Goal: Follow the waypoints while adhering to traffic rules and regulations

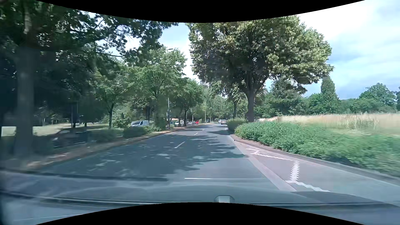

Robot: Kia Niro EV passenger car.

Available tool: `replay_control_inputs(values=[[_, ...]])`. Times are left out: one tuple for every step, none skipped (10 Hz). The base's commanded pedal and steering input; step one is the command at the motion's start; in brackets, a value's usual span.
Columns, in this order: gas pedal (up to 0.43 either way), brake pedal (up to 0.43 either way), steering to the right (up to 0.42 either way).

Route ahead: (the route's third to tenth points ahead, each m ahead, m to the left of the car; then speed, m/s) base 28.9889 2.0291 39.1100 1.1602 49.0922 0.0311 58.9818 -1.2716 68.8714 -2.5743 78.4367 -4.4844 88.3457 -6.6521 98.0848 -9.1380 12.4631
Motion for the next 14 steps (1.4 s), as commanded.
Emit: replay_control_inputs(values=[[0.150,0.018,0.003],[0.150,0.018,0.003],[0.150,0.018,0.003],[0.150,0.018,0.003],[0.150,0.018,0.003],[0.150,0.018,0.003],[0.150,0.018,0.004],[0.150,0.018,0.004],[0.150,0.018,0.004],[0.150,0.018,0.003],[0.150,0.018,0.005],[0.157,0.018,0.006],[0.169,0.018,0.008],[0.169,0.018,0.010]])
